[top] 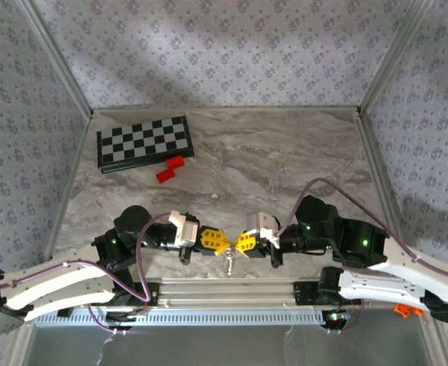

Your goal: Put the keys on the keyring

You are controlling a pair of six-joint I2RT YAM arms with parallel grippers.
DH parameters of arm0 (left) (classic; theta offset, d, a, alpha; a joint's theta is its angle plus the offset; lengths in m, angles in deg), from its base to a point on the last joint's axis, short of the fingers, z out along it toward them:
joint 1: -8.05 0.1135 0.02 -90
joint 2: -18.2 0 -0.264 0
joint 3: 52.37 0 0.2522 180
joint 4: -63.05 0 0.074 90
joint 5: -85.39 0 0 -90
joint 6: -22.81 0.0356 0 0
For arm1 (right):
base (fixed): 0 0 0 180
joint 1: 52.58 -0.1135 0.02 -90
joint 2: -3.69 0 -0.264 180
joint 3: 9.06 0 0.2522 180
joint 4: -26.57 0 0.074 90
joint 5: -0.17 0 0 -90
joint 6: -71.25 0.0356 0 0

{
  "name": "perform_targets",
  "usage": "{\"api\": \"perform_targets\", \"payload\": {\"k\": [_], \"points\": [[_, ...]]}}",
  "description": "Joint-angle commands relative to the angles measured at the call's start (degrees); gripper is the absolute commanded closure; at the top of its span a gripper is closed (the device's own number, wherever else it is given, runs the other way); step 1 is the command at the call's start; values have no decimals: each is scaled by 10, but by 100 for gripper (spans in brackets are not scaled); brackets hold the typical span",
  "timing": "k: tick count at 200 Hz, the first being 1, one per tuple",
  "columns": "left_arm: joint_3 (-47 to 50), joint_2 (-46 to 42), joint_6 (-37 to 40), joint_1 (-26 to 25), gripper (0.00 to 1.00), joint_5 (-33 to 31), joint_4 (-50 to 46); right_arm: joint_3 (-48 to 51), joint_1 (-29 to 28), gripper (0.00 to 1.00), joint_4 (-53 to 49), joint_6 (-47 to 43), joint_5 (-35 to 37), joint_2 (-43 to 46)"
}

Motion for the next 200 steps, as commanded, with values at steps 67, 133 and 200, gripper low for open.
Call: {"api": "perform_targets", "payload": {"k": [67,133,200], "points": [[-11,2,-15,-1,100,35,57,1,-3,100,24,-1,-25,-19],[-9,5,-15,-1,100,33,67,-2,-3,100,25,-2,-22,-21],[-10,2,-15,-2,100,30,64,20,-4,69,60,10,-5,16]]}}
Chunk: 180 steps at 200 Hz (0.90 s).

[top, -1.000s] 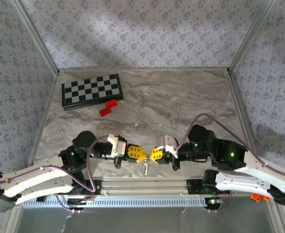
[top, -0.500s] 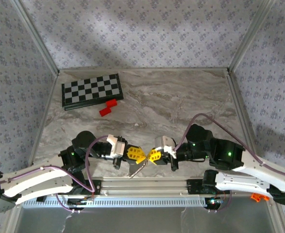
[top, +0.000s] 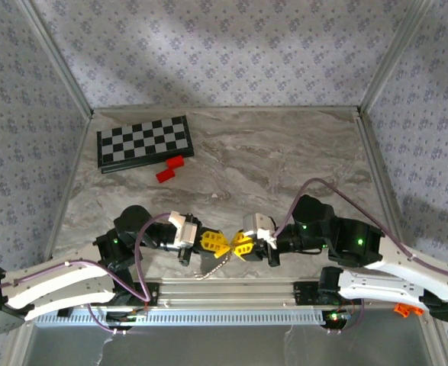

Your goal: Put the keys on the keyring

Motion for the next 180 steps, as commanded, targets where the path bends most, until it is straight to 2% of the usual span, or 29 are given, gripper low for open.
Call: {"api": "perform_targets", "payload": {"k": [1,18,69,116,180], "points": [[-10,-6,-5,-2,100,4,37,13,-4,68,31,5,10,23],[-11,-5,-6,-1,100,3,37,21,-4,64,34,14,11,28],[-10,-11,-6,-2,100,-8,38,53,-7,63,62,38,22,48],[-9,-10,-5,-1,100,-13,40,77,-17,57,100,55,28,53],[-6,-12,-7,-2,100,-15,48,96,-25,72,127,62,38,54]]}}
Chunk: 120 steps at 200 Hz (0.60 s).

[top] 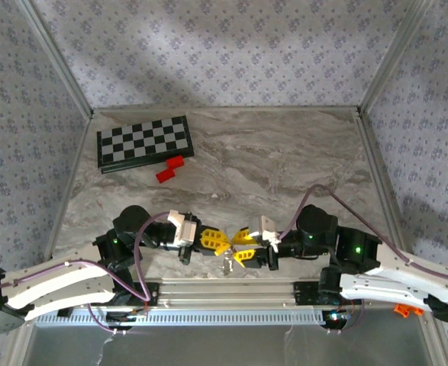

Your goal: Put the keys on the keyring

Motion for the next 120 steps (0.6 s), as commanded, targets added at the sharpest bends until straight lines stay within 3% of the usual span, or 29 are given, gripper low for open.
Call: {"api": "perform_targets", "payload": {"k": [1,33,92,120], "points": [[-6,-11,-7,-2,100,2,41,7,-6,72,25,8,11,6],[-4,-11,-10,-1,100,3,47,15,-10,76,36,8,17,5],[0,-11,-12,-2,100,2,48,31,-14,72,63,10,27,5],[2,-11,-13,-2,100,1,50,38,-15,77,73,9,35,7]]}}
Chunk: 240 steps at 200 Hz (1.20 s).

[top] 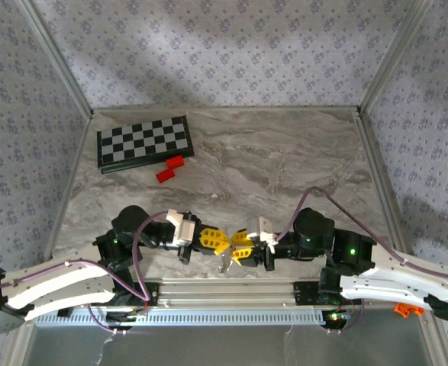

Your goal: Put the keys on the keyring

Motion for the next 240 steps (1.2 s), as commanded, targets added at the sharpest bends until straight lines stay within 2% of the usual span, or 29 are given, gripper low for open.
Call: {"api": "perform_targets", "payload": {"k": [1,78,183,208,240], "points": [[1,-11,-6,-2,100,1,36,6,-5,77,26,3,14,8],[2,-17,3,-2,100,-16,11,9,-6,96,20,-4,33,28],[-8,-4,32,-1,100,-55,-46,-17,-9,98,-32,-15,51,34],[-15,-3,49,-2,100,-76,-85,-35,-9,99,-64,-19,64,38],[-10,4,56,-1,100,-88,-87,-67,-9,99,-115,-21,83,34]]}}
